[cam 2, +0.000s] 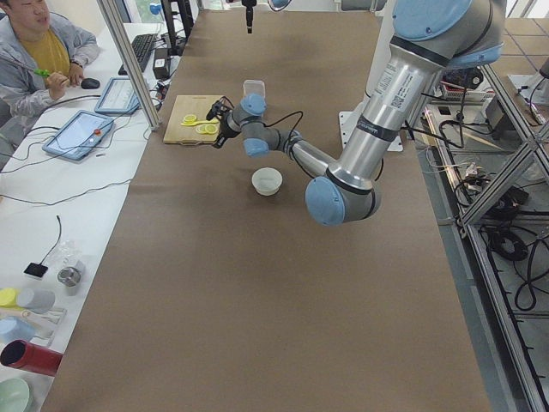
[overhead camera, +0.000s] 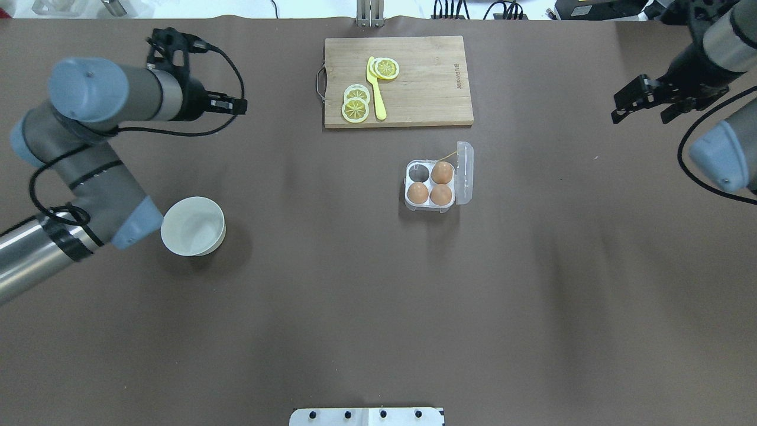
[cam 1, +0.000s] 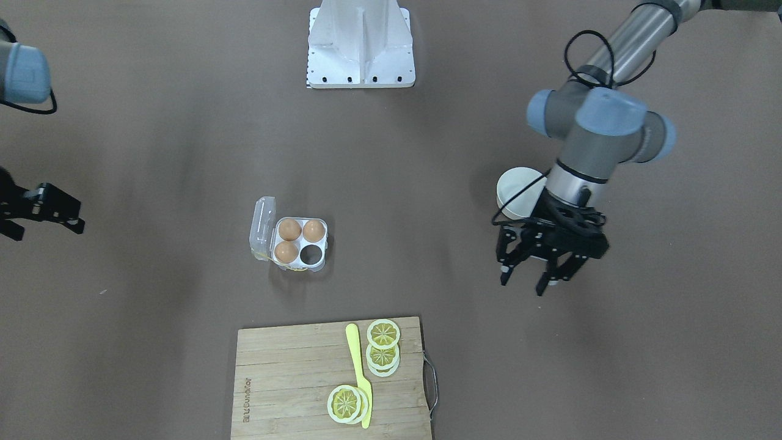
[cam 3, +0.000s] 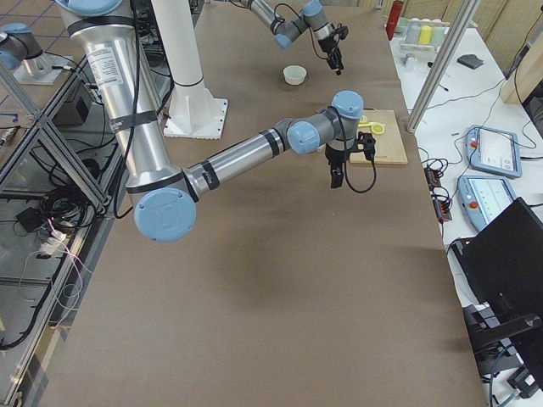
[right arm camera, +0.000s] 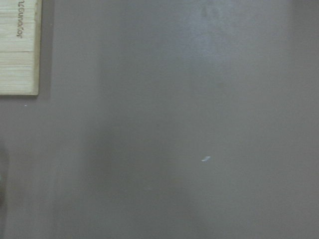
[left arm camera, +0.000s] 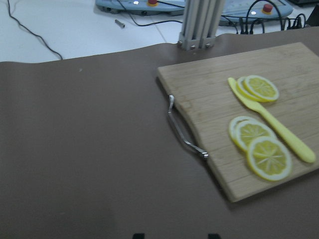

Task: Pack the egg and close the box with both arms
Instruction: 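Withdraw the left arm to rest while the right arm reaches toward the egg box, then push the open lid of the egg box down shut with the right gripper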

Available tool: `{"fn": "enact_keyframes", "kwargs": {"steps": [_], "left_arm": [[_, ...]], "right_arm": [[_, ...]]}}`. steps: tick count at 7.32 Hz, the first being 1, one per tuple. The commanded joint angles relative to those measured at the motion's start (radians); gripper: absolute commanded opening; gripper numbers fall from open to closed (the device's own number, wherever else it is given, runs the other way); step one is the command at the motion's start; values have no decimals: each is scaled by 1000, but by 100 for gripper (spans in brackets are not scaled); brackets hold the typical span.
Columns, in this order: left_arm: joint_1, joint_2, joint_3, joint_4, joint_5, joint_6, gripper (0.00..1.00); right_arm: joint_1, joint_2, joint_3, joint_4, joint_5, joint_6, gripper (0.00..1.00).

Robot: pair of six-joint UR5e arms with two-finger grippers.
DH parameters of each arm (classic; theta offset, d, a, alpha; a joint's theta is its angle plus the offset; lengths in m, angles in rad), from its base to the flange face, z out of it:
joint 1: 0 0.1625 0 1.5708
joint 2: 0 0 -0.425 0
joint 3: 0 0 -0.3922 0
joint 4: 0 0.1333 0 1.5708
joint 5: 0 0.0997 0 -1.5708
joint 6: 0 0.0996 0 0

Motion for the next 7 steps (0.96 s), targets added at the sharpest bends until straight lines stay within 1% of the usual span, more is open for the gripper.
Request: {"fn": "enact_keyframes", "kwargs": {"steps": [1,2,3,4,5,6,7], "left_arm": [[-206,133,-1,4,-228,5,98],[-278,190,4,10,-311,7,98],[-321,221,2,40,-329,25,98],[-372,273,1,51,-345,167,98],[-462,283,13,127,-415,283,98],[-522,272,-10,274,-513,301,98],[-533,290,-48,289,-528,301,98]], "right_arm": [[-133,92,-1,2,-70,173,100],[-188,111,-9,0,-116,196,99],[-234,115,-15,0,-154,199,88],[-256,123,-18,0,-167,233,8],[-271,132,-41,23,-169,233,0],[-284,141,-99,122,-169,279,0],[-293,149,-148,221,-167,345,0]]}}
